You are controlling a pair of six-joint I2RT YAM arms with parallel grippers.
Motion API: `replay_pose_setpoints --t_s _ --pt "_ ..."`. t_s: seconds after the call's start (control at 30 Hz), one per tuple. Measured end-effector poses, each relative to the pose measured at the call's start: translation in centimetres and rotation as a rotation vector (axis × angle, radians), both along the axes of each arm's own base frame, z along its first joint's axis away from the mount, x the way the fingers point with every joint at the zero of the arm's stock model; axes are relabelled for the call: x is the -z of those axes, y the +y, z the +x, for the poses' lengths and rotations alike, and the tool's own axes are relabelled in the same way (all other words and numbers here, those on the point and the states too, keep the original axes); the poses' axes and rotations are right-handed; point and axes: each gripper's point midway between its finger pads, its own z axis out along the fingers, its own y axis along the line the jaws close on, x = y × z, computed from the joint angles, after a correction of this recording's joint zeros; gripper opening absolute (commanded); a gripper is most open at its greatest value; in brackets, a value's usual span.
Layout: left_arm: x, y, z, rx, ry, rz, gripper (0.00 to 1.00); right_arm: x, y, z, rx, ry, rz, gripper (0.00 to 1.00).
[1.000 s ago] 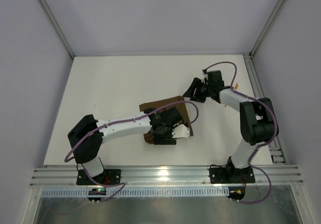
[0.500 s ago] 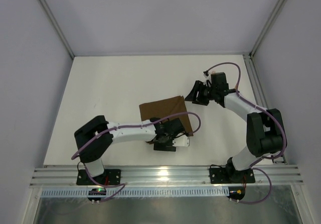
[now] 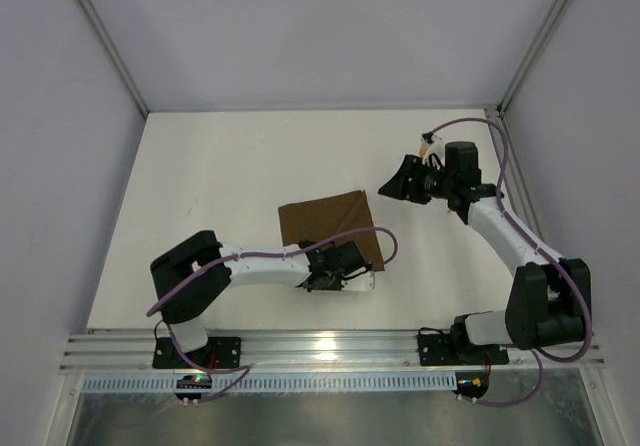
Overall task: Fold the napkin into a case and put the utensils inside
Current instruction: Pick up the upper triangle-folded napkin from the center of the board.
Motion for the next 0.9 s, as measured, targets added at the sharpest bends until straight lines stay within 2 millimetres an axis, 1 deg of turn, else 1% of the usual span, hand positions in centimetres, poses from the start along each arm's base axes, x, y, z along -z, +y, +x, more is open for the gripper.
replay_pose_setpoints --t_s 0.1,0.17,0.2,0.23,0.3,0.37,0.5,0.6,0.63,0.7,0.77,0.83,0.9 --pt "-0.3 0.0 -0.3 0.002 0.069 -0.040 0.00 -2.5 0.3 -0.8 -0.066 -0.134 0.004 0.60" --pt "-0.9 0.4 -0.4 -0.004 0.145 -0.080 0.00 -3.7 0.5 -1.6 -0.112 -0.230 -0.002 0.61" --pt "-1.2 1.0 0.2 -0.026 0.166 -0.095 0.00 -4.0 0.5 -2.3 -0.139 -0.288 -0.008 0.61" --pt "-1.4 1.3 0.4 -0.031 0.186 -0.107 0.00 -4.1 0.5 -3.1 -0.166 -0.344 -0.019 0.61" --pt "-2.1 2.1 0.9 -0.030 0.236 -0.135 0.00 -3.7 0.6 -5.0 -0.233 -0.467 -0.055 0.62" --pt "-2.6 2.8 1.1 -0.023 0.290 -0.157 0.00 -2.9 1.5 -7.4 -0.328 -0.582 -0.105 0.62" --pt "-3.2 3.7 1.2 0.005 0.362 -0.178 0.00 -1.3 5.2 -12.8 -0.654 -0.847 -0.222 0.63" --pt "-3.3 4.0 1.0 0.026 0.388 -0.186 0.00 1.0 7.4 -16.2 -0.857 -0.950 -0.292 0.63" --pt "-3.4 4.0 0.9 0.033 0.395 -0.188 0.00 2.0 7.7 -16.8 -0.900 -0.958 -0.329 0.66" --pt "-3.5 4.1 0.7 0.043 0.406 -0.194 0.00 4.3 7.9 -17.6 -0.973 -0.943 -0.395 0.68" --pt "-3.6 4.1 0.6 0.050 0.412 -0.198 0.00 6.5 7.5 -17.7 -1.006 -0.918 -0.471 0.68" --pt "-3.8 4.2 0.5 0.057 0.416 -0.205 0.00 7.7 7.0 -17.6 -1.019 -0.905 -0.525 0.68" --pt "-3.9 4.2 0.6 0.059 0.419 -0.213 0.00 8.3 6.8 -17.4 -1.025 -0.909 -0.569 0.68"
